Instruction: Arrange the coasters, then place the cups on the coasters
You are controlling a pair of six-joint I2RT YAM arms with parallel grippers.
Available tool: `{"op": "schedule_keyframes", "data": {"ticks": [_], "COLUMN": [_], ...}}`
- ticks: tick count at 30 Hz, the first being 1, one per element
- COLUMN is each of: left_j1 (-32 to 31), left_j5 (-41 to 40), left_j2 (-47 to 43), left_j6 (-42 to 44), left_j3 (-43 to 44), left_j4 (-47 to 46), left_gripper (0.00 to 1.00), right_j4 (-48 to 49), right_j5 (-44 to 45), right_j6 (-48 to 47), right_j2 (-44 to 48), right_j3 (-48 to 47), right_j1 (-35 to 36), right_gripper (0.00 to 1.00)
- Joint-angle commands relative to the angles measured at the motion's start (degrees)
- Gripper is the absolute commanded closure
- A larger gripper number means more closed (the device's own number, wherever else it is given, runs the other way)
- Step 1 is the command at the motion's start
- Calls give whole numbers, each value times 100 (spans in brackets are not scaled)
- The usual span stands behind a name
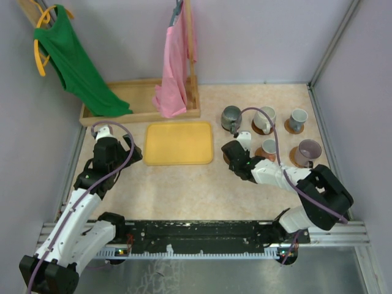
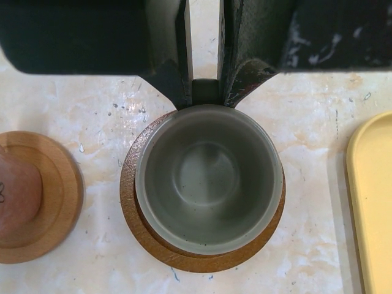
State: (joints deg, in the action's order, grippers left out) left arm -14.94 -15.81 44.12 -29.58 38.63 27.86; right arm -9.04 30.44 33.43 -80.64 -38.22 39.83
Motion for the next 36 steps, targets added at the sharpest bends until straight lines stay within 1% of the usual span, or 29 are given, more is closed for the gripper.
{"op": "schedule_keyframes", "data": {"ticks": [1,11,30,36], "left_j1": [40,38,39,40], "left_j5": [-36,-36,-12,8], "left_j2": [-45,-44,-14,-7], "left_j6": [16,23,9,3], "left_j3": [-41,-28,-40,-50], "left_j4": [-105,-103,-138,-149], "left_gripper": [0,0,0,0], "right_j4": [477,496,-53,36], "right_j5": [135,93,328,250], "right_j6": [42,109,344,304], "right_j2": [-82,-153,-162,-212], "right_j3": [-11,34,-98,-89], "right_j1": [-86,-150,-165,-168], "right_gripper": [100,100,100,100]}}
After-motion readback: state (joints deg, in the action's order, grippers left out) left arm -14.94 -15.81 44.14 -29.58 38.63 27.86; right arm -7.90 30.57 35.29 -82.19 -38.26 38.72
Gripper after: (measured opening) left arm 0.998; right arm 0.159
